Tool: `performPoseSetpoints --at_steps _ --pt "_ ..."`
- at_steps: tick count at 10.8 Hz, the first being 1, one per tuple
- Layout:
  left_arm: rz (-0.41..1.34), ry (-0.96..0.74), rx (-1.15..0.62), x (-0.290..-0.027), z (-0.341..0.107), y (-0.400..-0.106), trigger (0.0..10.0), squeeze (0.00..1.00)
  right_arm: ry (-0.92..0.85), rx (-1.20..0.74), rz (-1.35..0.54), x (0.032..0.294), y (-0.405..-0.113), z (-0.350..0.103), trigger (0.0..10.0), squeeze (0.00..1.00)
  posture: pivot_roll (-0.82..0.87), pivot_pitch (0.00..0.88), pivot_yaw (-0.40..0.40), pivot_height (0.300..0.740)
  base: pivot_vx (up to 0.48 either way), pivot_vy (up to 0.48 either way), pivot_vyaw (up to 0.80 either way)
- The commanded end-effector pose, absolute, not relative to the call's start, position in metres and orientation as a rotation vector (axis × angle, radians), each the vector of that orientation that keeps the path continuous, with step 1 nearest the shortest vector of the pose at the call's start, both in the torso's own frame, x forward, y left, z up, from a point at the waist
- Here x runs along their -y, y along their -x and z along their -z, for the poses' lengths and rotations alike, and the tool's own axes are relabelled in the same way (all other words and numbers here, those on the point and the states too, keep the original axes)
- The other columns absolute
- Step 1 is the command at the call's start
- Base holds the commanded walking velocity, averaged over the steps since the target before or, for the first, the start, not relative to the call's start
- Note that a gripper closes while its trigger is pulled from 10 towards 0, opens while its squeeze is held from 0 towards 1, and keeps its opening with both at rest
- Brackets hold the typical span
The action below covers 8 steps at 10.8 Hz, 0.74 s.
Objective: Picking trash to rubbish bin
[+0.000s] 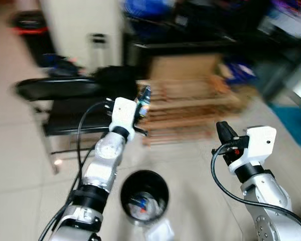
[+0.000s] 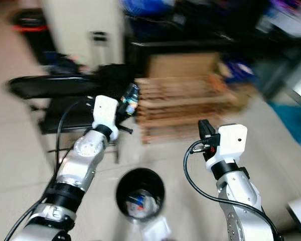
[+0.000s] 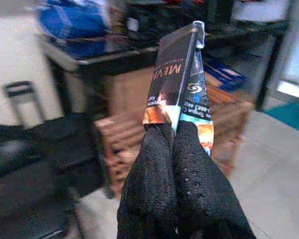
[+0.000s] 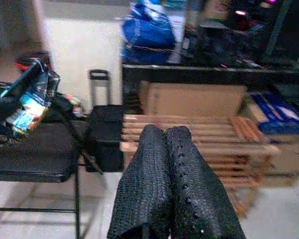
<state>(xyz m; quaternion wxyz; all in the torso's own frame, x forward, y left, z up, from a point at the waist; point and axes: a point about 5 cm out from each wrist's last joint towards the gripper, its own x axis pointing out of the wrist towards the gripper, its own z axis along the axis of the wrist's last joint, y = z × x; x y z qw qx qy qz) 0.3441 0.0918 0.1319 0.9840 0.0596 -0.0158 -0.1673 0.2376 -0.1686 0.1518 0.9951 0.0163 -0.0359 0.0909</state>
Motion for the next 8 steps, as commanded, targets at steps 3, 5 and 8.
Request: performPoseSetpoints --at_steps 3,5,8 --pt "0.324 -0.124 -0.068 -0.092 -0.113 -0.345 10.0 0.00 -0.030 0.058 -0.159 0.170 -0.237 -0.151 10.0 0.00 0.12 0.104 -0.077 0.740 0.000 0.000 -0.78" --pt "0.274 -0.112 -0.140 -0.099 -0.097 -0.344 10.0 0.00 -0.031 0.051 -0.151 0.172 -0.232 -0.151 10.0 0.00 0.10 0.121 -0.085 0.740 0.000 0.000 0.00" --pt "0.246 -0.132 -0.269 -0.103 -0.064 -0.336 10.0 0.00 -0.016 0.032 -0.153 0.170 -0.230 -0.148 10.0 0.00 0.08 0.135 -0.098 0.740 0.000 0.000 0.00"
